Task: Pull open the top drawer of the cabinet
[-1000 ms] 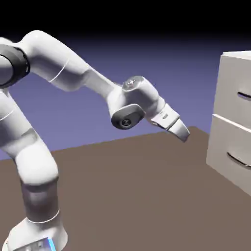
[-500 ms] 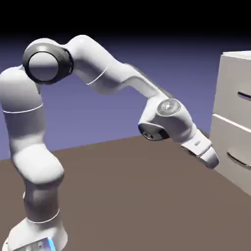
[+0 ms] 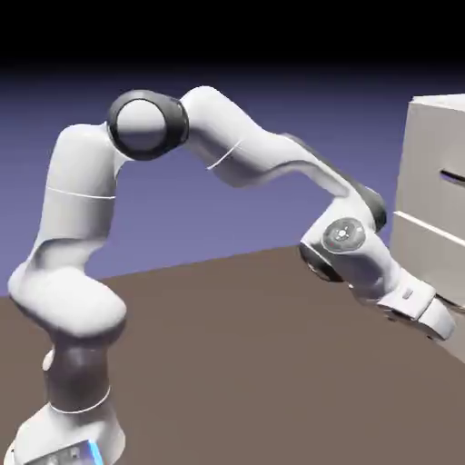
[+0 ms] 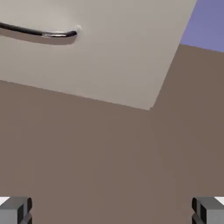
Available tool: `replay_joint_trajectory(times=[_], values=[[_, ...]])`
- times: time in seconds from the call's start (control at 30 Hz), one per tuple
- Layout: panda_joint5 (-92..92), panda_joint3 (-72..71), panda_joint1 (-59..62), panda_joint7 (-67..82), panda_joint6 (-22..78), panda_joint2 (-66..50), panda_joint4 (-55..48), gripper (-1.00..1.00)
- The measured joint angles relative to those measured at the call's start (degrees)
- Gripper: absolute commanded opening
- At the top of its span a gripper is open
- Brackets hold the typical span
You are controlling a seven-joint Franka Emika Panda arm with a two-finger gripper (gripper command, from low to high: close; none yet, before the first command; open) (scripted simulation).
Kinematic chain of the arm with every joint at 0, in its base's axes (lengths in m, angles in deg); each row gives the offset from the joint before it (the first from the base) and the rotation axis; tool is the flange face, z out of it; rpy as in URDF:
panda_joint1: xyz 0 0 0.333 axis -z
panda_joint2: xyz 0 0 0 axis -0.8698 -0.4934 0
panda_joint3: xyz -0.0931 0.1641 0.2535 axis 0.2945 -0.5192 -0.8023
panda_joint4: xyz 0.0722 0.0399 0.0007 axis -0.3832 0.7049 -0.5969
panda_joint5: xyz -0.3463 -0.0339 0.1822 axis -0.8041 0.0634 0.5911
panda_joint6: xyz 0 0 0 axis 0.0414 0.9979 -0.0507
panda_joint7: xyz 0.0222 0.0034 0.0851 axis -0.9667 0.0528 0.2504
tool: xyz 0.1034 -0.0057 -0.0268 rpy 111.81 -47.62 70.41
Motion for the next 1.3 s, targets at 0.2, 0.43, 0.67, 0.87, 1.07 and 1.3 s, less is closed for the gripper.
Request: replay_joint_trajectory(times=[0.2,0.43,0.67,0.87,1.07,1.3], values=[[13.16,6.96,-4.5,14.95,1.93,-8.08,-6.03,0.0],[28.51,15.09,-9.75,32.39,4.19,-17.51,-13.07,0.0],[43.86,23.22,-15.0,49.84,6.44,-26.93,-20.11,0.0],[57.02,30.18,-19.5,64.79,8.37,-35.01,-26.14,0.0],[70.17,37.15,-24.0,79.74,10.31,-43.09,-32.17,0.0],[71.76,36.63,-17.66,79.45,6.6,-47.57,-45.2,0.0]])
